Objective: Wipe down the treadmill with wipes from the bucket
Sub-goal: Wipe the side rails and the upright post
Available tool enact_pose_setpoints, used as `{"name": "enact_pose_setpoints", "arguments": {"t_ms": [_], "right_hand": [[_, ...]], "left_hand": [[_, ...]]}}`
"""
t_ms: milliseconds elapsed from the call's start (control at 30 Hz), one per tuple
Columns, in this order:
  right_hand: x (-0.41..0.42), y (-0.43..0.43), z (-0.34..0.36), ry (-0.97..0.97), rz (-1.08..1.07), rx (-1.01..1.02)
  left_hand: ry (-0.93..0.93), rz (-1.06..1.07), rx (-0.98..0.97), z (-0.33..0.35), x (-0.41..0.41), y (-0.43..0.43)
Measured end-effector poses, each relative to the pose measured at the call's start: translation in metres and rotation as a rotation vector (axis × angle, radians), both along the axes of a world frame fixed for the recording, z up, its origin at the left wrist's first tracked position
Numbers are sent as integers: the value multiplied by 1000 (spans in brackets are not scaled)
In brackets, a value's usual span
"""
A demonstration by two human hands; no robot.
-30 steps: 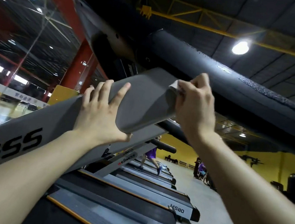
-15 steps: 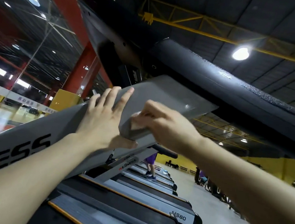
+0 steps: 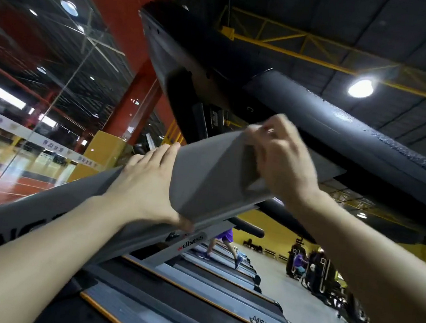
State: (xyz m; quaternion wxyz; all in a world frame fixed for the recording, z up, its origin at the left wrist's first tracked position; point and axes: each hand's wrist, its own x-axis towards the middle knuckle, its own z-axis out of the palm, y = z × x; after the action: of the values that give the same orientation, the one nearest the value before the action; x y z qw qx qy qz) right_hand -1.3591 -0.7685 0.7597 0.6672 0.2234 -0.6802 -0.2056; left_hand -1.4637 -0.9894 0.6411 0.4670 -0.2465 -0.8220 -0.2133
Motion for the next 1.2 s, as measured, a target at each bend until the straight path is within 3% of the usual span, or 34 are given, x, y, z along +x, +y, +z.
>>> {"name": "enact_pose_setpoints", "arguments": {"t_ms": [67, 100, 133, 200, 233, 267, 367, 433, 500, 533, 600, 633, 767, 900, 933, 1000, 1100, 1200], "right_hand": [[-9, -10, 0, 124, 68, -244], [-18, -25, -12, 68, 90, -260], [-24, -43, -27, -63, 108, -195], [-32, -65, -56, -316, 60, 206], [-31, -64, -52, -336, 0, 359], [-28, -55, -35, -279, -16, 365], [-12, -16, 17, -15, 46, -129], [-15, -20, 7, 86, 25, -238], [-28, -60, -21, -148, 93, -156], [-36, -75, -35, -267, 120, -22], [-41, -84, -41, -311, 23, 271], [-37, -75, -31, -284, 27, 296], [17, 6, -4, 20, -31, -16], [27, 28, -32, 157, 33, -306], [14, 14, -49, 133, 73, -296], [-11, -21, -81, -68, 148, -72], [-21, -47, -98, -339, 45, 272], [3, -12, -66, -267, 29, 160]], "left_hand": [[15, 18, 7, -1, 0, 2], [16, 13, 15, -2, 0, 2], [12, 2, 22, -2, 1, 1], [6, -12, 32, -1, 2, -1], [6, -13, 38, -1, 3, -1], [4, -14, 46, -1, 4, -1], [1, 4, 51, 0, 6, 3], [12, 12, 52, -2, 6, 4], [28, 5, 54, -3, 7, 3], [38, 5, 60, -3, 7, 2], [38, 15, 62, -3, 9, 1], [23, 14, 47, -2, 10, 1], [6, 36, 40, -3, 10, 3], [14, 85, 24, -5, 8, 7], [10, 84, 19, -4, 8, 7], [11, 64, 19, -4, 8, 5], [-3, 28, 12, -3, 9, 0], [-8, 39, 18, -3, 10, 1]]}}
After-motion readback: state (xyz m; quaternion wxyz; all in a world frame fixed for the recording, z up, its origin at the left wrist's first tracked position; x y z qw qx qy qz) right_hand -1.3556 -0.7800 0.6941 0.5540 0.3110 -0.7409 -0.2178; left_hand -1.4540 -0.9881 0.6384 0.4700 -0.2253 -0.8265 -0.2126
